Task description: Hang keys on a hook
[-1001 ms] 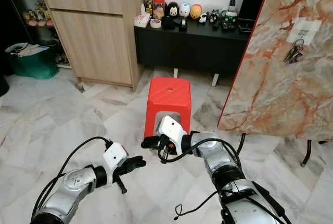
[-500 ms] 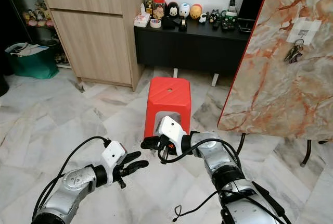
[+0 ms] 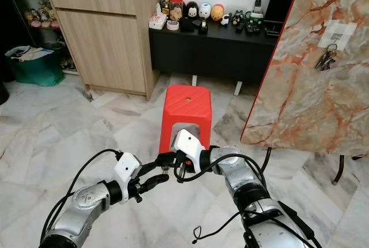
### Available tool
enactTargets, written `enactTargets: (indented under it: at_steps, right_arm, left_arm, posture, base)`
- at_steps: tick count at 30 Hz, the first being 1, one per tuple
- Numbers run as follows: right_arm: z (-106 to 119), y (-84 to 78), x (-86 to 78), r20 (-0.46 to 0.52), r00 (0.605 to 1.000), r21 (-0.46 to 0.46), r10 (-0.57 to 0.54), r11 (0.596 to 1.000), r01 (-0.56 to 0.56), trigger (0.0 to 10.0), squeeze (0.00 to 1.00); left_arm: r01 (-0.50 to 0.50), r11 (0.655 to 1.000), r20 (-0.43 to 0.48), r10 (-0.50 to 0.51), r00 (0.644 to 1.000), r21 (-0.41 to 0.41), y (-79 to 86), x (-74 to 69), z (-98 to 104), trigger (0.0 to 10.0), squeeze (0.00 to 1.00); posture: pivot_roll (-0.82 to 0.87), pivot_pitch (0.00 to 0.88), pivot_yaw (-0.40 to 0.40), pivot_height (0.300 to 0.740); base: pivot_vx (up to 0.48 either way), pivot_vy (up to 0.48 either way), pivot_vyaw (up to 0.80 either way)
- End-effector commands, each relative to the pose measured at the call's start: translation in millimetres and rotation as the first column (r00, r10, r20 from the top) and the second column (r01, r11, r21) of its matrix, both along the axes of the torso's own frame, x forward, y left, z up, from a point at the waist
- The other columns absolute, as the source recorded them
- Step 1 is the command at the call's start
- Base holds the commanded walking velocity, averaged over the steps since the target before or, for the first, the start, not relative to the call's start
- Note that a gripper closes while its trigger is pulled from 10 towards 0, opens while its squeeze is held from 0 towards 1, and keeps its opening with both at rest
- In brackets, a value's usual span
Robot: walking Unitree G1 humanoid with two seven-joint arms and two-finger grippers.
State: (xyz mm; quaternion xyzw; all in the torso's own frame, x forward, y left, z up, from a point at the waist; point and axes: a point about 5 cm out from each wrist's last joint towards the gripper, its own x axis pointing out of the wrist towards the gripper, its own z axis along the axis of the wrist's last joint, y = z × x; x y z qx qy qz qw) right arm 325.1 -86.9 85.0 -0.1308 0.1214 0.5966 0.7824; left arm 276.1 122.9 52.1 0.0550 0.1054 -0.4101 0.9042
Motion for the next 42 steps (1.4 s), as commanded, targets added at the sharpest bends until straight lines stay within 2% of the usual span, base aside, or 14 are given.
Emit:
enactTargets:
  at_steps: [1, 21, 22, 23, 24, 42]
  right_arm:
    - [5, 1.4, 2.4, 0.023, 1.000, 0.000, 0.013, 1.000, -0.013, 0.0, 0.00]
    - [7, 5.9, 2.7, 0.028, 0.999, 0.005, 0.025, 1.000, -0.025, 0.0, 0.00]
    - [7, 5.9, 2.8, 0.029, 0.999, 0.005, 0.024, 1.000, -0.024, 0.0, 0.00]
    - [7, 6.0, 2.9, 0.029, 0.999, 0.006, 0.023, 1.000, -0.024, 0.0, 0.00]
    - [7, 6.0, 3.0, 0.030, 0.999, 0.005, 0.023, 1.000, -0.023, 0.0, 0.00]
    - [8, 5.2, 4.2, 0.033, 0.999, 0.003, 0.012, 1.000, -0.012, 0.0, 0.00]
  left_arm:
    - [0.004, 1.000, 0.029, -0.004, 1.000, -0.008, -2.7, 4.5, 7, 10.0, 0.00]
    - [0.044, 0.998, 0.021, -0.043, 0.999, -0.054, -21.1, 3.3, 8, 10.0, 0.00]
    - [0.045, 0.998, 0.020, -0.044, 0.999, -0.054, -21.4, 3.1, 7, 4.0, 0.00]
    - [0.046, 0.998, 0.020, -0.045, 0.999, -0.054, -21.5, 2.9, 7, 4.0, 0.00]
    - [0.053, 0.997, 0.017, -0.053, 0.998, -0.057, -22.1, 2.1, 7, 0.0, 0.00]
    - [0.071, 0.997, -0.011, -0.072, 0.997, -0.043, -21.3, -1.4, 2, 0.0, 0.00]
  posture:
    - [0.13, 0.000, -0.113, 0.740]
    - [0.12, 0.000, -0.116, 0.740]
    - [0.12, 0.000, -0.116, 0.740]
    - [0.12, 0.000, -0.116, 0.740]
    - [0.12, 0.000, -0.117, 0.740]
    - [0.12, 0.000, -0.115, 0.740]
  base:
    - [0.000, 0.000, 0.00]
    - [0.000, 0.000, 0.00]
    - [0.000, 0.000, 0.00]
    - [0.000, 0.000, 0.00]
    - [0.000, 0.000, 0.00]
    - [0.000, 0.000, 0.00]
